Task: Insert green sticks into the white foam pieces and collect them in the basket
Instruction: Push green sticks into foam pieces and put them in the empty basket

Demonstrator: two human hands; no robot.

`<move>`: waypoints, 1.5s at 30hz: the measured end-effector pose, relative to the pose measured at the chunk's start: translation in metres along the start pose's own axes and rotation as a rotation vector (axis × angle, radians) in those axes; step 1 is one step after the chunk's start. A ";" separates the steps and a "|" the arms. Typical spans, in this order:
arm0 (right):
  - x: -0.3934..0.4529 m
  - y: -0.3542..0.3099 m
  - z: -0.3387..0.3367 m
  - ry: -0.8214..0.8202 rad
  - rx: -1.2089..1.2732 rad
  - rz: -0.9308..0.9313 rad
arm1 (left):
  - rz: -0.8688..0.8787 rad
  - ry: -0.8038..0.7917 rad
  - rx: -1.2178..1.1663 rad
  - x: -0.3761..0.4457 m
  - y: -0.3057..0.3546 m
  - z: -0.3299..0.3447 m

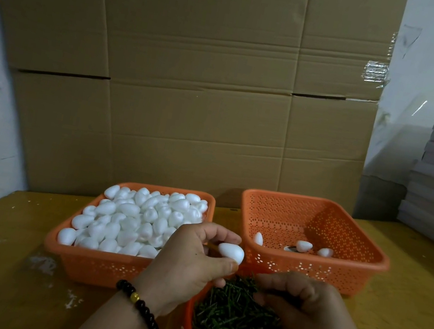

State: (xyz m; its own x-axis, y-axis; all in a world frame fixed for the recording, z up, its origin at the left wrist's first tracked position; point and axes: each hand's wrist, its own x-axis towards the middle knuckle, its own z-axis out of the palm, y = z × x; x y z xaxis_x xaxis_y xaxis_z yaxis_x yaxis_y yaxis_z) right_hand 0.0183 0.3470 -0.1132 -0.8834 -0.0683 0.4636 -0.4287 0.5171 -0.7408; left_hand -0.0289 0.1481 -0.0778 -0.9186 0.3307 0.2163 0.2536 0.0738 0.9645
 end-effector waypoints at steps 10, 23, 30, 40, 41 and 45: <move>-0.001 0.003 0.003 -0.008 0.011 0.081 | -0.043 -0.016 0.006 -0.002 0.001 0.001; -0.004 -0.006 0.001 0.121 0.017 0.014 | -0.170 -0.236 -0.633 -0.002 0.009 -0.001; -0.004 -0.010 -0.001 0.175 0.052 0.018 | -0.177 -0.191 -0.637 0.000 0.009 0.001; 0.001 -0.009 -0.002 0.057 0.349 0.212 | -0.199 -0.094 -0.674 0.001 0.006 0.007; 0.001 -0.009 -0.003 0.032 0.430 0.283 | -0.204 -0.082 -0.671 0.001 0.005 0.008; 0.002 -0.009 -0.008 -0.028 0.708 0.435 | -0.229 -0.051 -0.685 0.002 0.003 0.011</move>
State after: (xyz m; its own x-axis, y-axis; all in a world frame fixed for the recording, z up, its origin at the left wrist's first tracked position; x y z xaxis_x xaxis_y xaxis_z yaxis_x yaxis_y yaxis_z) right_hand 0.0217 0.3484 -0.1014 -0.9982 -0.0121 0.0595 -0.0569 -0.1562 -0.9861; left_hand -0.0271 0.1591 -0.0762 -0.9065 0.4222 0.0057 -0.2062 -0.4544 0.8666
